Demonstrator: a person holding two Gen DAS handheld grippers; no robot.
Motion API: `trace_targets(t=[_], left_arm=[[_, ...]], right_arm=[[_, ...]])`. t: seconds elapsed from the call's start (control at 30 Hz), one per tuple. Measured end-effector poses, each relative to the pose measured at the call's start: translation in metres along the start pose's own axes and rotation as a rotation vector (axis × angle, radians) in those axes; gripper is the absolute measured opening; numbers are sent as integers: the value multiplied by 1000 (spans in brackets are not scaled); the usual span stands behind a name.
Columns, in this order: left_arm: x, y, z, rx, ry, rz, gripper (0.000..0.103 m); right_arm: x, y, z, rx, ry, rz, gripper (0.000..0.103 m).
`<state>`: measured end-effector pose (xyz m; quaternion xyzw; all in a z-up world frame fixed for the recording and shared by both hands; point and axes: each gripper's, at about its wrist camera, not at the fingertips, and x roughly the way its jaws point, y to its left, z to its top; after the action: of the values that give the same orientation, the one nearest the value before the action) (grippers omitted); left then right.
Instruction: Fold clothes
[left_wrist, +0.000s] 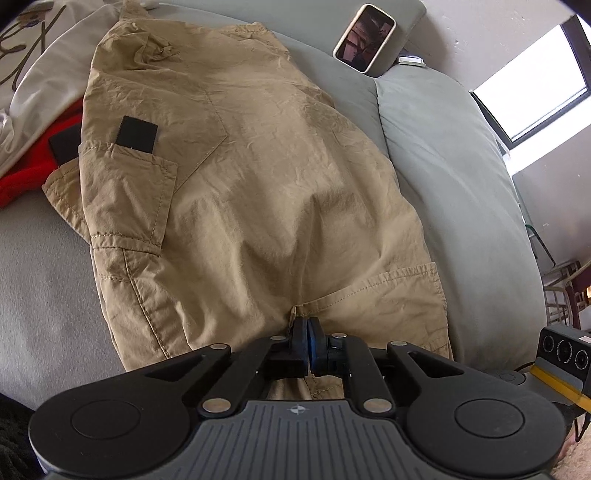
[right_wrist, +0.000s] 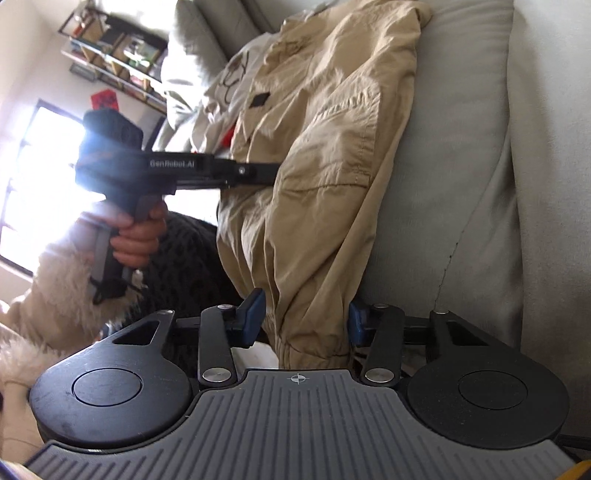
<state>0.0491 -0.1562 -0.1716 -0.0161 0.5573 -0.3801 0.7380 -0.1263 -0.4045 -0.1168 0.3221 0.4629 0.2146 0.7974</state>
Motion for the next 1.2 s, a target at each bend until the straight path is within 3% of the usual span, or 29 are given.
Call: trace_targets(t=[0.07,0.13,0.17,0.2,0.27,0.33,0.47,0.53,0.67,0.77,0.8,0.87,0.97,1.07,1.13,1.2], left_arm=[[1,-1,0,15,-4,6,12],[2,-3,0,29,-8,12,12],[2,-2,0,30,-9,12,12],[2,-2,0,31,-9,10,12],[2,-1,0,35,-10,5,12],[2,-1,1,42,-8,1,12],[4,-8,1,98,-3,19,11],[4,-12,1,134,0,31,11],[6,-25,7,241,34,69,11],[-9,-23,14,239,37,48,9],[-21,-19,15,222,5,27,10],[-54,-6,15,184,-93,-16,22],[-104,21,8,128,-234,-61,22],[-141,40,-2,90,-360,-48,23],[-156,52,-12,60,-422,-31,32],[-159,57,-18,43,-458,-6,34]], right_arm=[[5,6,-1,-38,1,-27,56],[12,15,-3,-91,-1,-45,72],[16,21,-4,-125,4,-55,74],[19,26,-5,-157,14,-79,72],[20,33,-6,-187,33,-132,46],[11,30,-4,-142,38,-149,35],[-19,41,-7,-88,-42,-133,28],[-29,50,-7,-22,-101,-75,26],[-35,59,0,161,-199,32,24],[-31,62,5,331,-270,117,23],[-31,62,6,379,-294,150,23],[-32,61,10,469,-340,214,23],[-23,58,24,584,-400,306,23],[-8,60,49,653,-478,365,23],[7,61,75,676,-528,317,23],[21,61,102,694,-577,255,25]])
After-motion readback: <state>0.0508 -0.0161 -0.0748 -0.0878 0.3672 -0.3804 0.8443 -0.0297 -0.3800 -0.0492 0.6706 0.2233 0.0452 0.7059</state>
